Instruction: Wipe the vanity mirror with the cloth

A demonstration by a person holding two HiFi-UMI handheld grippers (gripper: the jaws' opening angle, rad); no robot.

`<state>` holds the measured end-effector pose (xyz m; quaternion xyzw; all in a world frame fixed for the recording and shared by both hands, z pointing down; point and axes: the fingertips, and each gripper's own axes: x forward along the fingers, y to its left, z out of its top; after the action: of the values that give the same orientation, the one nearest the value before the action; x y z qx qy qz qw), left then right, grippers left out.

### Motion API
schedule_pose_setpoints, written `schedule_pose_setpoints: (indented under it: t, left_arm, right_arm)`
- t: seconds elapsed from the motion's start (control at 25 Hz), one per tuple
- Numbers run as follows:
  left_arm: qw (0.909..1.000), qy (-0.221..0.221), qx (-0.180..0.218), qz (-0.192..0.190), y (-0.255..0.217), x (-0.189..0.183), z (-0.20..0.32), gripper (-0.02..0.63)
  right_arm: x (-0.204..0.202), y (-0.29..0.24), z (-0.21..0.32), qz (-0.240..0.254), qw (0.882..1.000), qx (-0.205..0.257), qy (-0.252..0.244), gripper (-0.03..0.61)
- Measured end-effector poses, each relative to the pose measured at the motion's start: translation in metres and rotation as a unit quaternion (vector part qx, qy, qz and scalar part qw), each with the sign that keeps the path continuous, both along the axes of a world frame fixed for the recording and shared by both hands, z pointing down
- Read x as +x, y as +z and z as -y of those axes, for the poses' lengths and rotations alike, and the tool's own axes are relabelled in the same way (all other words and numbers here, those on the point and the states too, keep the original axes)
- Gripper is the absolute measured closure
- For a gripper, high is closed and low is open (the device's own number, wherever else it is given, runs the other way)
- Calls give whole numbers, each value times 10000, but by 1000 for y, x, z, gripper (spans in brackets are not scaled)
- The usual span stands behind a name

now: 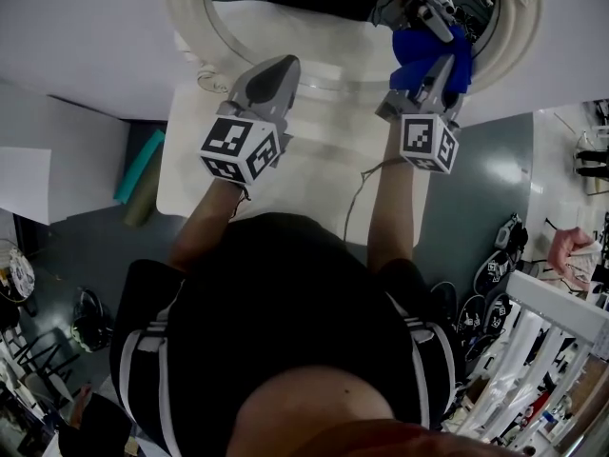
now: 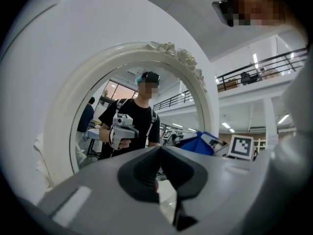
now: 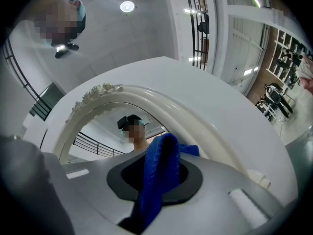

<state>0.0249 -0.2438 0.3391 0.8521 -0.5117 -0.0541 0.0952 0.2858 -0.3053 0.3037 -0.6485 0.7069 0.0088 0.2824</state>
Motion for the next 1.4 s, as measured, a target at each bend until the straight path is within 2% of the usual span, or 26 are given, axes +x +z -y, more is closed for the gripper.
schedule_pose_setpoints:
  t: [0.4, 0.88, 1.4]
  left_arm:
    - [10000, 49, 66, -33, -5, 3, 8, 604]
    - [9998, -6, 17, -183, 4, -6, 1, 604]
    - [9997, 5, 64, -256, -3, -27, -12, 604]
  right_arm:
    - [3, -14, 3, -152, 9999, 33, 6, 537]
    - [-9, -59, 3, -384, 9979, 506, -76, 537]
    - [-42, -105, 1, -571, 9951, 792, -125, 537]
